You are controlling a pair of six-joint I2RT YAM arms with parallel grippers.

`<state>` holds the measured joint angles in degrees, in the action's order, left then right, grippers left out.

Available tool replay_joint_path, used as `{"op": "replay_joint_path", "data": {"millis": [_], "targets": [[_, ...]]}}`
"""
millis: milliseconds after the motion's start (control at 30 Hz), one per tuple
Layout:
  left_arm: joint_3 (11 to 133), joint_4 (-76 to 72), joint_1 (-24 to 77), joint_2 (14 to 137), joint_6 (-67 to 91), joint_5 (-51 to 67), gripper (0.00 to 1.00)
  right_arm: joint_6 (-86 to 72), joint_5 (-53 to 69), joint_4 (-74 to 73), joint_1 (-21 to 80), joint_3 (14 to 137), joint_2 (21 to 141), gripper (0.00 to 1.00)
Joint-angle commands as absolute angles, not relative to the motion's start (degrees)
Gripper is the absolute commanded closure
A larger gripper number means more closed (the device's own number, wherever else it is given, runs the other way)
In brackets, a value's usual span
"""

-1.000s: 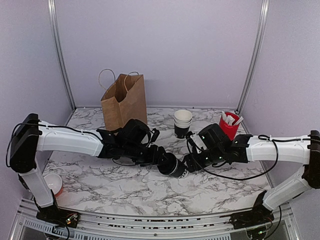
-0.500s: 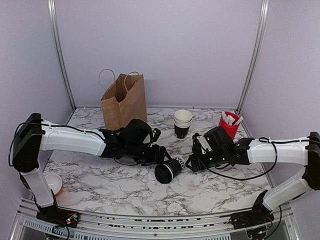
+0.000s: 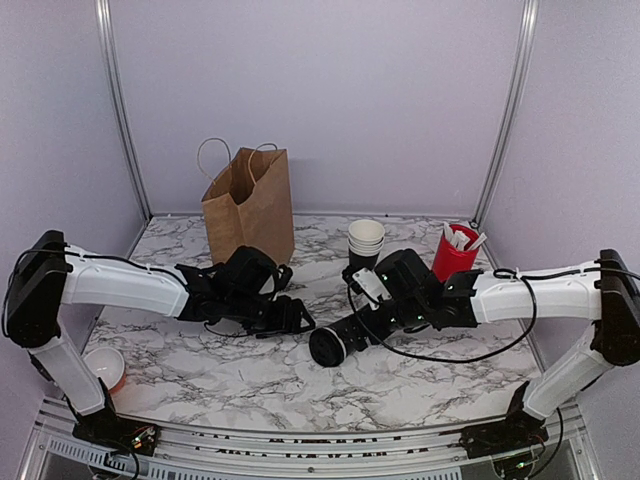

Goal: Pack the takeout coffee

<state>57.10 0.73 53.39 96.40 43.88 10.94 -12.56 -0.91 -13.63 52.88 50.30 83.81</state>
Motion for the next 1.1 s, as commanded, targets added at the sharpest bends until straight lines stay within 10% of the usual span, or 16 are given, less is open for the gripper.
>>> {"op": "replay_joint_path", "data": {"millis": [0,533,1067], "targets": [[54.0,-0.1,52.6,92.5,44.6,10.4,0.3,-13.5,-3.8,-14.1,51.5,53.8,85.8,0.06],[49.7,-6.6,55.2,92.7,39.8,16.9,0.27,-21.5,10.9,-8.5,43.4,48.1,85.3,0.3],[51.5,-6.7,55.2,93.9,39.1,14.8,0.25,-37.6,0.4,-17.3,52.4,46.4,75.2,0.04]]}}
